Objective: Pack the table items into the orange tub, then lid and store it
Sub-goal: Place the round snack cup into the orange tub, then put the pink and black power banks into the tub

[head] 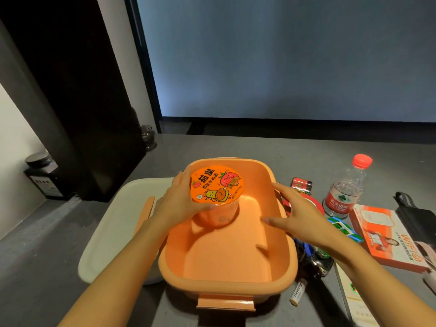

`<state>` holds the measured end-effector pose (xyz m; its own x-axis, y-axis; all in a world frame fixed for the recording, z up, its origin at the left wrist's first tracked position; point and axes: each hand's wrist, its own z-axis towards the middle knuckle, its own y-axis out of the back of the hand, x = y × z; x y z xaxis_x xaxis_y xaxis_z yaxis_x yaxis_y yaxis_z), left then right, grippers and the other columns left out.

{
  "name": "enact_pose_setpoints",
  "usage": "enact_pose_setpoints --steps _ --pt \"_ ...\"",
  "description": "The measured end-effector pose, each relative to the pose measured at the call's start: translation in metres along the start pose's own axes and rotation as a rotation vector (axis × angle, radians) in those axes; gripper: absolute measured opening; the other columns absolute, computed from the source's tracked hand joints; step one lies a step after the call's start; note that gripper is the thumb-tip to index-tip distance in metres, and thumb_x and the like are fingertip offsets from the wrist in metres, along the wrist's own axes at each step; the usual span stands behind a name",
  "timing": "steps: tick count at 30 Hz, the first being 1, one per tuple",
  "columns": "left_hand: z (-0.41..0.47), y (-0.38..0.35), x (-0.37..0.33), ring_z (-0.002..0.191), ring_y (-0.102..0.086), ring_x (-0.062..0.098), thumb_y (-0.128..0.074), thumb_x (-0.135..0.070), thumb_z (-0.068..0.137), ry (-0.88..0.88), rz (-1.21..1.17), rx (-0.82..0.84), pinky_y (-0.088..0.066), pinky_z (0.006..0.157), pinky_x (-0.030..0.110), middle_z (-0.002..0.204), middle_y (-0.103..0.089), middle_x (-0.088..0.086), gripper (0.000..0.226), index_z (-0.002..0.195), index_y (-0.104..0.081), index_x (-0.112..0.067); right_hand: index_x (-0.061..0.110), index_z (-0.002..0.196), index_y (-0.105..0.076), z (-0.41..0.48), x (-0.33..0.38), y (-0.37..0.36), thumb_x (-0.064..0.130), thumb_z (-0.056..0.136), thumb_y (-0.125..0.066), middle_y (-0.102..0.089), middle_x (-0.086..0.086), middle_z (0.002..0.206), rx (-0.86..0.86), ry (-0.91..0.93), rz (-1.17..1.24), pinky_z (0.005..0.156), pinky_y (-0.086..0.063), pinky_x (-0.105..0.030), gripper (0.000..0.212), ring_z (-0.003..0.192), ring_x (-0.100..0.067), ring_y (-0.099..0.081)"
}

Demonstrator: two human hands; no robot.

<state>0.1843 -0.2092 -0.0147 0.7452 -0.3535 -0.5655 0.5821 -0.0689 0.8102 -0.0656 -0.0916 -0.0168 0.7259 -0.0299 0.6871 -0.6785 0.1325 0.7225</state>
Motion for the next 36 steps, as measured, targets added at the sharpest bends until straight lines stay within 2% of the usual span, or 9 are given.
enact_pose_setpoints --steps 4,8,13,19,24,28,31,34,36 --pt "-0.001 -0.002 0.001 0.135 -0.028 0.020 -0.077 -0.047 0.064 0.000 0.046 0.038 -0.039 0.096 0.043 0.151 -0.022 0.000 0.111 0.143 -0.002 -0.032 0.033 0.143 -0.021 0.002 -0.001 0.000 0.036 0.071 -0.075 -0.030 0.007 0.149 -0.003 0.001 0.012 0.092 -0.033 -0.027 0.090 0.124 -0.009 -0.037" --pt "0.001 0.000 0.001 0.132 -0.031 0.020 -0.078 -0.040 0.065 -0.051 -0.029 0.049 -0.036 0.091 0.033 0.145 -0.028 0.002 0.105 0.143 -0.008 -0.029 0.032 0.143 -0.023 -0.001 0.001 0.001 0.041 0.074 -0.071 -0.032 0.007 0.148 -0.017 0.008 0.004 0.093 -0.034 -0.027 0.085 0.121 -0.006 -0.036" --pt "0.002 0.000 -0.012 0.142 -0.007 0.029 -0.068 -0.059 0.066 -0.097 0.222 0.016 -0.015 0.112 0.054 0.155 -0.006 0.010 0.106 0.144 -0.006 -0.026 0.028 0.141 -0.030 -0.017 -0.004 0.014 0.052 0.077 -0.064 -0.036 0.004 0.147 -0.112 -0.021 -0.009 0.098 -0.032 -0.029 0.077 0.130 -0.014 -0.037" --pt "-0.015 -0.025 -0.108 0.136 -0.027 0.025 -0.058 -0.055 0.075 -0.436 0.013 0.022 -0.022 0.110 0.040 0.148 -0.031 0.011 0.089 0.144 -0.020 -0.013 0.024 0.134 -0.043 -0.052 -0.033 0.062 0.037 0.079 -0.068 -0.048 -0.003 0.137 -0.216 -0.094 -0.024 0.095 -0.040 -0.029 0.062 0.118 -0.017 -0.050" --pt "-0.037 -0.081 -0.187 0.134 -0.030 0.020 -0.061 -0.045 0.081 -0.571 -0.089 0.144 -0.023 0.106 0.028 0.148 -0.032 0.006 0.082 0.144 -0.017 -0.017 0.018 0.131 -0.050 -0.086 -0.077 0.118 0.031 0.079 -0.070 -0.055 -0.003 0.131 -0.283 -0.166 -0.036 0.091 -0.038 -0.022 0.057 0.114 -0.013 -0.053" --pt "-0.050 -0.141 -0.232 0.132 -0.032 0.012 -0.066 -0.039 0.079 -0.547 -0.224 0.205 -0.021 0.102 0.015 0.147 -0.033 0.000 0.082 0.144 -0.019 -0.019 0.019 0.132 -0.048 -0.118 -0.128 0.164 0.031 0.081 -0.068 -0.052 -0.001 0.135 -0.279 -0.233 -0.047 0.094 -0.037 -0.024 0.056 0.119 -0.015 -0.051" --pt "-0.063 -0.184 -0.252 0.123 -0.027 -0.005 -0.066 -0.044 0.077 -0.439 -0.311 0.258 -0.024 0.100 0.015 0.135 -0.030 -0.019 0.087 0.145 -0.014 -0.027 0.021 0.133 -0.047 -0.137 -0.166 0.190 0.031 0.082 -0.067 -0.051 -0.002 0.136 -0.249 -0.270 -0.021 0.091 -0.037 -0.022 0.055 0.119 -0.015 -0.051" --pt "-0.074 -0.221 -0.263 0.109 -0.030 -0.025 -0.069 -0.040 0.076 -0.323 -0.423 0.319 -0.026 0.088 -0.002 0.128 -0.027 -0.033 0.088 0.142 -0.012 -0.036 0.024 0.135 -0.043 -0.149 -0.200 0.204 0.034 0.084 -0.064 -0.049 0.000 0.138 -0.224 -0.305 -0.038 0.090 -0.036 -0.024 0.056 0.122 -0.015 -0.048" --pt "-0.081 -0.239 -0.269 0.105 -0.038 -0.023 -0.072 -0.039 0.073 -0.257 -0.468 0.351 -0.029 0.084 -0.003 0.129 -0.030 -0.031 0.093 0.140 -0.007 -0.043 0.025 0.136 -0.041 -0.154 -0.218 0.206 0.035 0.084 -0.064 -0.047 0.000 0.139 -0.207 -0.327 -0.036 0.090 -0.035 -0.025 0.058 0.124 -0.015 -0.046"
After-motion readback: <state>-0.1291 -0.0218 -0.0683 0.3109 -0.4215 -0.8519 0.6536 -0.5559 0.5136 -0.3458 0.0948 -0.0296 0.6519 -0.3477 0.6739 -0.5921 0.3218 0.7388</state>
